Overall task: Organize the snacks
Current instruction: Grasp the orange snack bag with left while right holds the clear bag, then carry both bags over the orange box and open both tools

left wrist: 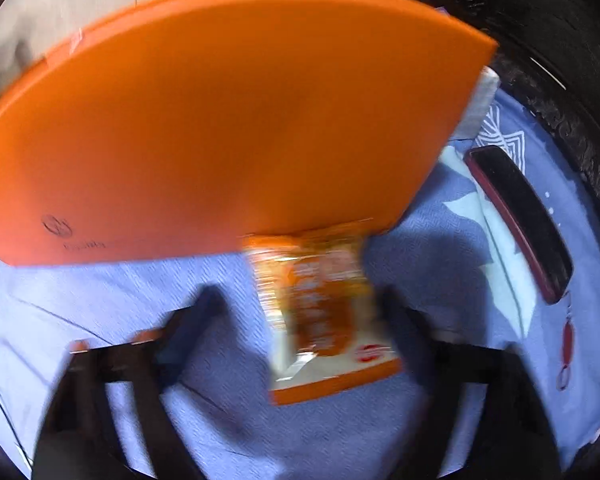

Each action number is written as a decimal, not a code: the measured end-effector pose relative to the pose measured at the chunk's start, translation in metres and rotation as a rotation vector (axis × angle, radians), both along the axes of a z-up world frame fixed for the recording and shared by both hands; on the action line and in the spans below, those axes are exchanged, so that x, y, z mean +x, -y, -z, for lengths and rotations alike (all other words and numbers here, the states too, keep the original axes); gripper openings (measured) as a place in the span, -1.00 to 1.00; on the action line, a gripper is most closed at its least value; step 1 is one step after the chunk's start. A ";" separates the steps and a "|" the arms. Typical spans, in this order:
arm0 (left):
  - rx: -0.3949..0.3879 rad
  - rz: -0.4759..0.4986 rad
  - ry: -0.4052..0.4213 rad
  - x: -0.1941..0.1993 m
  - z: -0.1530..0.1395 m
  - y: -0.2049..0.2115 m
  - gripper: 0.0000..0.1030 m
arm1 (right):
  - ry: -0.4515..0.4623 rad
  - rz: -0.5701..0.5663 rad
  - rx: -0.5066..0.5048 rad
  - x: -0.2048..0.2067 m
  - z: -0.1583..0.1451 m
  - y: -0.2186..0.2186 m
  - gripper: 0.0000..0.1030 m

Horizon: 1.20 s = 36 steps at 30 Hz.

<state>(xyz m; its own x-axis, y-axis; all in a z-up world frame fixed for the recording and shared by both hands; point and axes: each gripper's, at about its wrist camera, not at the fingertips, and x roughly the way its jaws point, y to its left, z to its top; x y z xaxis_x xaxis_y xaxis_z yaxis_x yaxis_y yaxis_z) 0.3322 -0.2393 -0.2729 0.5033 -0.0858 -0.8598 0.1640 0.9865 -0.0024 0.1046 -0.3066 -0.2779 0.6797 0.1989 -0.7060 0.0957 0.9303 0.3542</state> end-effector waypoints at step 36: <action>-0.175 -0.007 0.382 -0.066 -0.172 -0.214 -0.23 | 0.317 -0.184 -0.145 0.096 -0.140 -0.092 -0.15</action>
<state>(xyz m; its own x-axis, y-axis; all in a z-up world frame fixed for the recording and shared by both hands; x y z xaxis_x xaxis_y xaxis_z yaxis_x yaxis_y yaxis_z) 0.2665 -0.0248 -0.1010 0.7840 -0.2097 -0.5842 0.1793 0.9776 -0.1102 0.2002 -0.2148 -0.1384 0.8305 0.2518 -0.4969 -0.1708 0.9641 0.2032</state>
